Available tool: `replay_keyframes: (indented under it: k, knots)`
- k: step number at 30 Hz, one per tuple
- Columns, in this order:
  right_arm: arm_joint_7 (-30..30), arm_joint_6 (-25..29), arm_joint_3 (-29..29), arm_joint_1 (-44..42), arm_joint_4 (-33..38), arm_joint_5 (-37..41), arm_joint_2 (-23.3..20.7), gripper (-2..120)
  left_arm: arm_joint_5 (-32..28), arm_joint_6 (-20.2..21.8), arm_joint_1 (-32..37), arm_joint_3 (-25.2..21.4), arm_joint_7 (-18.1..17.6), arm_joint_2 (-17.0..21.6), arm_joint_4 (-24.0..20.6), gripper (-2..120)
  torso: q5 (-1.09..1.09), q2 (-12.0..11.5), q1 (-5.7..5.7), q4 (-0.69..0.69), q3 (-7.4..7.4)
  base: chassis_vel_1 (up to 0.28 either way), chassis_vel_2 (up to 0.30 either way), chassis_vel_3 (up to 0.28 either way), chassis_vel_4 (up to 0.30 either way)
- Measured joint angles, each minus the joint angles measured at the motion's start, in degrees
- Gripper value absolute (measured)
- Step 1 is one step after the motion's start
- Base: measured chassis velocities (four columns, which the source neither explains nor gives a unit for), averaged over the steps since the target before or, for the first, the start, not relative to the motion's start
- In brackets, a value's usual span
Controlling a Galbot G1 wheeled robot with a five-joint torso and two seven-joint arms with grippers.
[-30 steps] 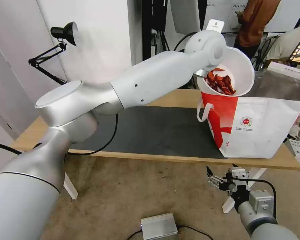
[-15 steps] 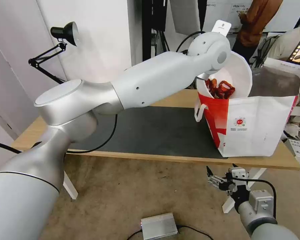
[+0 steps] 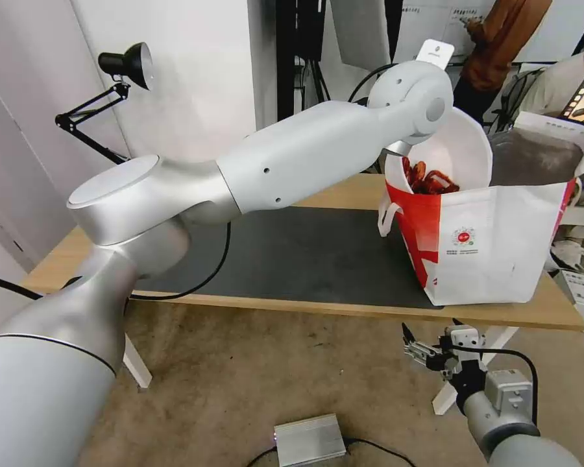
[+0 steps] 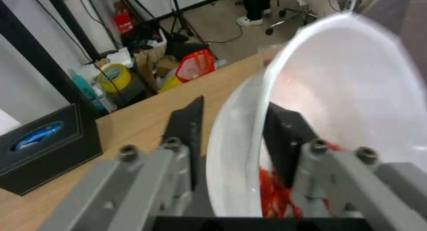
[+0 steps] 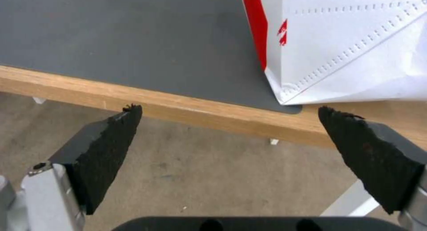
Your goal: Pick up the trash from the table and place it into the takeout bag.
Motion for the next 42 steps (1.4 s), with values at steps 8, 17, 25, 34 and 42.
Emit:
replay_keyframes:
  k: [8,17,25,34,42]
  knots:
    - [0.0,0.0,0.0,0.0,0.0,0.0,0.0,100,0.0,-0.4,-0.1,-0.1,0.3,0.0,-0.8,70,0.0,0.0,0.0,0.0,0.0,0.0,0.0,0.0,0.0]
    - [0.0,0.0,0.0,0.0,0.0,0.0,0.0,100,-0.1,-0.5,-0.1,-0.2,0.3,0.0,-0.9,99,0.0,0.0,0.0,0.0,0.0,0.0,0.0,0.0,0.0]
    - [0.0,0.0,0.0,0.0,0.0,0.0,0.0,100,-0.2,-0.7,0.2,-1.2,-0.8,0.0,-1.4,100,0.0,0.0,0.0,0.0,0.0,0.0,0.0,0.0,0.0]
    - [0.0,0.0,0.0,0.0,0.0,0.0,0.0,100,-0.3,-1.7,1.7,-2.9,-2.7,1.0,-3.2,100,0.0,0.0,0.0,-0.01,0.0,0.0,0.0,0.0,0.0]
    - [0.0,0.0,0.0,0.0,0.0,0.0,0.0,100,1.1,-2.7,3.6,-2.2,-3.8,7.5,-10.7,100,-0.02,0.0,0.0,0.0,0.0,0.0,0.0,0.0,0.0]
